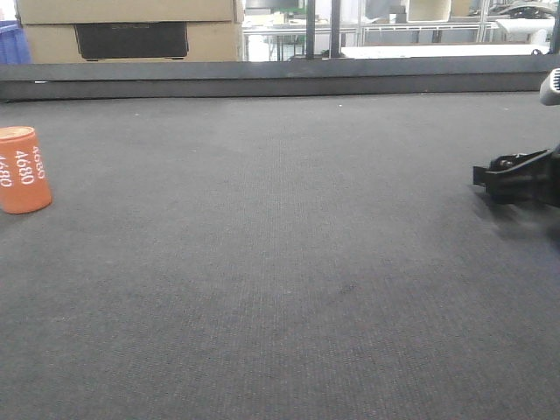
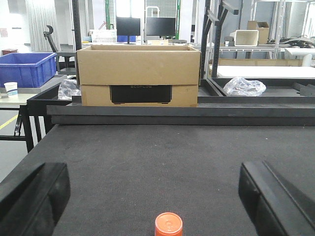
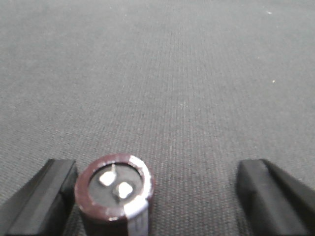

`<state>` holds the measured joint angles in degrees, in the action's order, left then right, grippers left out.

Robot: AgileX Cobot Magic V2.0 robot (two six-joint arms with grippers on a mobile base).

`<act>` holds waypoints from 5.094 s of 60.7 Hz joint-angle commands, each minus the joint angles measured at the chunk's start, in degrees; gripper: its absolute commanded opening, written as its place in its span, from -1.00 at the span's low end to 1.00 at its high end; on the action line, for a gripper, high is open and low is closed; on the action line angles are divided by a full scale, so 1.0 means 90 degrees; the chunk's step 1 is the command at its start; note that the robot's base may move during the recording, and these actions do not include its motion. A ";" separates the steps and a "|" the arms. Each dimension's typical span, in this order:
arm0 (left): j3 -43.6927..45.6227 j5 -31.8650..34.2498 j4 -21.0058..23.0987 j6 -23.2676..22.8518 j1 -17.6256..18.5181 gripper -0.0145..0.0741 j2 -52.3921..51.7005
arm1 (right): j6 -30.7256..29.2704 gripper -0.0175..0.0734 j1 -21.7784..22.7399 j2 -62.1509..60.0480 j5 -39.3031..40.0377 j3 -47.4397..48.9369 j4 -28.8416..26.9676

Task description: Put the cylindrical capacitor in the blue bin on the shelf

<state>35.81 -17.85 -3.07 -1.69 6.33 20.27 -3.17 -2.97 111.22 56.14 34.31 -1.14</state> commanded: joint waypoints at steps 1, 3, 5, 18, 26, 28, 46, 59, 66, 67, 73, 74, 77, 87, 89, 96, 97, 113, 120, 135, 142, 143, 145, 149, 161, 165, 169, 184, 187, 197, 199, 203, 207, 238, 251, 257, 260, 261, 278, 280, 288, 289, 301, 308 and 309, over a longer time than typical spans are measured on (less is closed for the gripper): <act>0.0053 0.0084 0.0015 -0.0051 0.0043 0.70 0.0021 | 0.0018 0.22 -0.0012 0.0012 0.0088 0.0033 0.0050; 0.0053 0.0057 0.0015 -0.0051 0.0043 0.70 0.0021 | 0.0018 0.06 -0.0012 0.0012 0.0088 0.0033 0.0050; 0.0053 0.0028 0.0015 -0.0051 0.0043 0.70 0.0021 | 0.0018 -0.11 -0.0012 0.0012 0.0088 0.0033 0.0050; -0.0136 -0.0144 0.0043 -0.0051 0.0043 0.70 0.0021 | 0.0018 -0.80 -0.0012 -0.0476 0.0072 -0.0012 0.0050; -0.0626 -0.0015 0.0043 -0.0051 0.0043 0.70 0.0021 | 0.0018 -0.95 -0.0012 -0.1240 0.0042 -0.0142 0.0050; -0.0774 0.0055 0.0043 -0.0051 0.0043 0.70 0.0021 | 0.0018 -0.95 -0.0012 -0.1459 -0.0011 -0.0168 0.0050; -0.2231 0.2198 0.0043 -0.0051 0.0043 0.70 0.0784 | 0.0018 -0.95 -0.0012 -0.4033 -0.2039 -0.0194 0.0050; -0.2256 0.3423 0.0043 -0.0051 0.0043 0.70 0.2556 | 0.0018 -0.95 -0.0012 -0.5629 -0.2996 -0.0194 0.0050; -0.2244 0.4314 0.0043 -0.0051 0.0047 0.70 0.3623 | 0.0018 -0.95 -0.0012 -0.6126 -0.3223 -0.0194 0.0050; -0.2231 0.4425 0.0043 -0.0051 0.0063 0.70 0.3755 | 0.0018 -0.95 -0.0012 -0.6172 -0.3250 -0.0194 0.0050; -0.2205 0.5328 0.0043 -0.0051 0.0228 0.70 0.4674 | 0.0018 -0.95 -0.0012 -0.6424 -0.3508 -0.0194 0.0050; -0.2191 0.5432 0.0043 -0.0051 0.0266 0.70 0.4791 | 0.0018 -0.95 -0.0012 -0.6444 -0.3545 -0.0194 0.0050; -0.2118 0.5761 0.0043 -0.0051 0.0420 0.70 0.5191 | 0.0018 -0.95 -0.0012 -0.6502 -0.3645 -0.0194 0.0050; -0.1608 0.6122 0.0391 -0.0051 0.0825 0.70 0.6429 | 0.0018 -0.95 -0.0012 -0.6516 -0.3789 -0.0194 0.0050; -0.1488 0.6122 0.0644 -0.0051 0.0835 0.70 0.6648 | 0.0018 -0.95 -0.0012 -0.6516 -0.3789 -0.0194 0.0050; -0.1150 0.6253 0.1341 -0.0051 0.0835 0.70 0.7278 | 0.0018 -0.95 -0.0012 -0.6516 -0.3821 -0.0194 0.0050; -0.1116 0.6285 0.1359 -0.0051 0.0835 0.70 0.7341 | 0.0018 -0.95 -0.0012 -0.6516 -0.3821 -0.0194 0.0050; -0.0393 0.6258 0.1289 -0.0051 0.0835 0.70 0.8330 | 0.0018 -0.95 -0.0012 -0.6516 -0.3909 -0.0194 0.0050; -0.0229 0.6269 0.1289 -0.0051 0.0835 0.70 0.8620 | 0.0018 -0.95 -0.0012 -0.6516 -0.3909 -0.0194 0.0050; 0.0084 0.6393 0.1289 -0.0051 0.0835 0.70 0.9099 | 0.0018 -0.95 -0.0012 -0.6516 -0.3909 -0.0194 0.0050; 0.0196 0.6381 0.1289 -0.0051 0.0835 0.65 0.9182 | 0.0018 -0.95 -0.0012 -0.6516 -0.3921 -0.0194 0.0050; 0.0213 0.6381 0.1289 -0.0051 0.0835 0.62 0.9182 | 0.0018 -0.95 -0.0012 -0.6516 -0.3921 -0.0194 0.0050; 0.0228 0.6381 0.1308 -0.0051 0.0835 0.58 0.9182 | 0.0018 -0.95 -0.0012 -0.6516 -0.3953 -0.0194 0.0050; 0.0259 0.6395 0.1315 -0.0051 0.0835 0.42 0.9182 | 0.0018 -0.95 -0.0012 -0.6516 -0.3977 -0.0194 0.0050; 0.0283 0.6239 0.1315 -0.0051 0.0835 -0.59 0.9182 | 0.0018 -0.95 -0.0012 -0.6516 -0.4360 -0.0194 0.0050; 0.0291 0.6106 0.1315 -0.0051 0.0835 -0.92 0.9069 | 0.0018 -0.95 -0.0012 -0.6516 -0.4558 -0.0194 0.0050; 0.0291 0.5892 0.1273 -0.0051 0.0835 -0.92 0.8840 | 0.0018 -0.95 -0.0012 -0.6516 -0.4762 -0.0194 0.0050; 0.0782 0.3651 0.0692 -0.0051 0.0835 -0.92 0.7232 | 0.0018 -0.95 -0.0012 -0.6516 -0.6685 0.0309 -0.0186; 0.1011 0.2929 0.0692 -0.0051 0.0835 -0.92 0.6891 | 0.0018 -0.95 -0.0012 -0.6516 -0.7026 0.0481 -0.0186; 0.1851 0.0723 0.0341 -0.0051 0.0835 -0.92 0.5937 | 0.0018 -0.95 -0.0012 -0.6516 -0.7901 0.1081 -0.0252; 0.1973 0.0449 0.0341 -0.0051 0.0835 -0.92 0.5813 | 0.0018 -0.95 -0.0012 -0.6516 -0.8029 0.1188 -0.0267; 0.2224 -0.0113 0.0243 -0.0051 0.0835 -0.92 0.5512 | 0.0018 -0.95 -0.0012 -0.6516 -0.8334 0.1464 -0.0267; 0.2385 -0.0564 0.0197 -0.0051 0.0835 -0.92 0.5243 | 0.0018 -0.95 -0.0012 -0.6516 -0.8652 0.1751 -0.0276; 0.2444 -0.2675 0.0075 -0.0051 0.0835 -0.92 0.2933 | 0.0018 -0.95 -0.0876 -0.6958 -0.9739 0.2596 -0.0540; 0.2369 -0.3094 -0.0002 -0.0069 0.0835 -0.92 0.2392 | 0.0018 -0.95 -0.0906 -0.7403 -0.9940 0.2596 -0.0555; 0.2369 -0.3188 -0.0082 -0.0300 0.0835 -0.92 0.2295 | 0.0018 -0.95 -0.0906 -0.7553 -0.9963 0.2596 -0.0555; 0.2369 -0.3187 -0.0129 -0.0347 0.0835 -0.92 0.2295 | 0.0018 -0.95 -0.0906 -0.7582 -0.9963 0.2596 -0.0555; 0.2369 -0.3187 -0.0144 -0.0347 0.0835 -0.92 0.2295 | 0.0018 -0.95 -0.0906 -0.7582 -0.9963 0.2596 -0.0555; 0.2324 -0.3148 -0.0156 -0.0347 0.0835 -0.92 0.2295 | 0.0018 -0.95 -0.0906 -0.7582 -0.9993 0.2596 -0.0555; 0.2324 -0.3106 -0.0156 -0.0347 0.0835 -0.92 0.2295 | 0.0018 -0.95 -0.0906 -0.7582 -0.9993 0.2596 -0.0555; 0.2324 -0.3075 -0.0156 -0.0347 0.0835 -0.92 0.2295 | 0.0018 -0.95 -0.0906 -0.7582 -0.9993 0.2596 -0.0555; 0.2324 -0.3075 -0.0156 -0.0347 0.0835 -0.92 0.2295 | 0.0018 -0.95 -0.0906 -0.7582 -0.9993 0.2596 -0.0555; 0.2324 -0.3075 -0.0156 -0.0347 0.0835 -0.92 0.2295 | 0.0018 -0.95 -0.0906 -0.7582 -0.9993 0.2596 -0.0555; 0.2324 -0.3075 -0.0156 -0.0347 0.0835 -0.92 0.2295 | 0.0018 -0.95 -0.0906 -0.7582 -0.9993 0.2596 -0.0555; 0.2324 -0.3075 -0.0156 -0.0347 0.0835 -0.92 0.2295 | 0.0018 -0.95 -0.0906 -0.7582 -0.9993 0.2596 -0.0555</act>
<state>56.73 -47.27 -4.47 -4.44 13.54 41.24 -3.03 -10.95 43.26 -34.89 57.25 -6.21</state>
